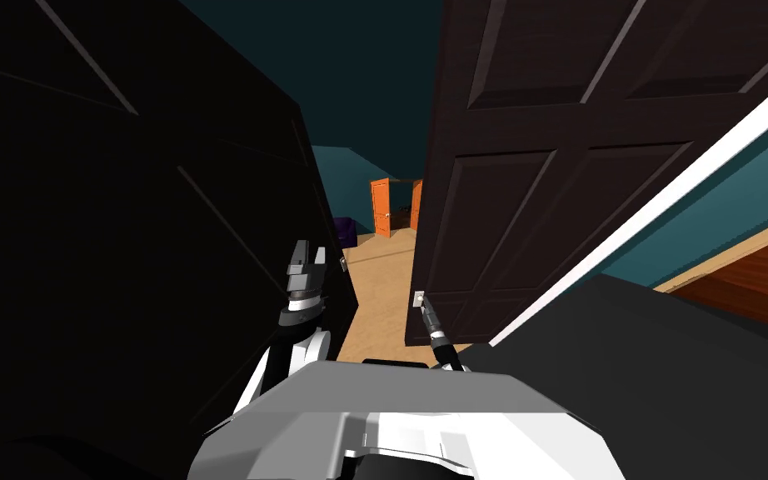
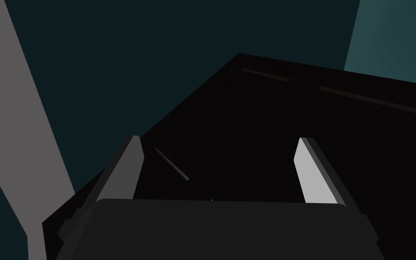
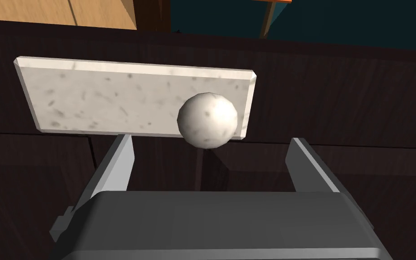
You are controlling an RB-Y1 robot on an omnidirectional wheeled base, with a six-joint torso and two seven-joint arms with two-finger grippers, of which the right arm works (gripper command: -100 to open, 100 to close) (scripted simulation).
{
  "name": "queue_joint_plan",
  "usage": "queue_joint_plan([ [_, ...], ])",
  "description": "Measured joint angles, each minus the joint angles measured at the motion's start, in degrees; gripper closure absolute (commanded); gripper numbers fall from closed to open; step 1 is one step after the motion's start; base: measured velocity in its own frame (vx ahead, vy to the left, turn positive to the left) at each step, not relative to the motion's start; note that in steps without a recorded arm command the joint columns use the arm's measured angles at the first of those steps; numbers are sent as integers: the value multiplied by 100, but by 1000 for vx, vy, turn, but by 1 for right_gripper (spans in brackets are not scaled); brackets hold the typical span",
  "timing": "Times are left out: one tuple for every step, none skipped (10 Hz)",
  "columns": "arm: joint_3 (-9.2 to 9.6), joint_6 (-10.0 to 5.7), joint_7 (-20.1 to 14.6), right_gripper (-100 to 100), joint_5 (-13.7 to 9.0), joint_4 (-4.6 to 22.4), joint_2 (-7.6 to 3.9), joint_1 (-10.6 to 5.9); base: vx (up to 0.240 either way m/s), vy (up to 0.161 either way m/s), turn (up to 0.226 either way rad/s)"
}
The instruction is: Push the door open
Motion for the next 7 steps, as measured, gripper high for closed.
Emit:
queue_joint_plan([
  [-12,-18,5,-100,-4,19,16,-9,172,24,14],
  [-23,-33,11,-100,-7,34,37,-17,65,7,-8],
  [-21,-44,12,100,-6,34,42,-12,-14,1,6],
  [-22,-39,11,100,-6,34,39,-17,-24,-2,10],
  [-24,-29,13,100,-6,36,37,-21,-14,-3,3],
  [-22,-25,14,100,-5,37,37,-21,-8,-1,-1],
  [-20,-22,15,100,-4,41,38,-17,-5,0,-2],
])
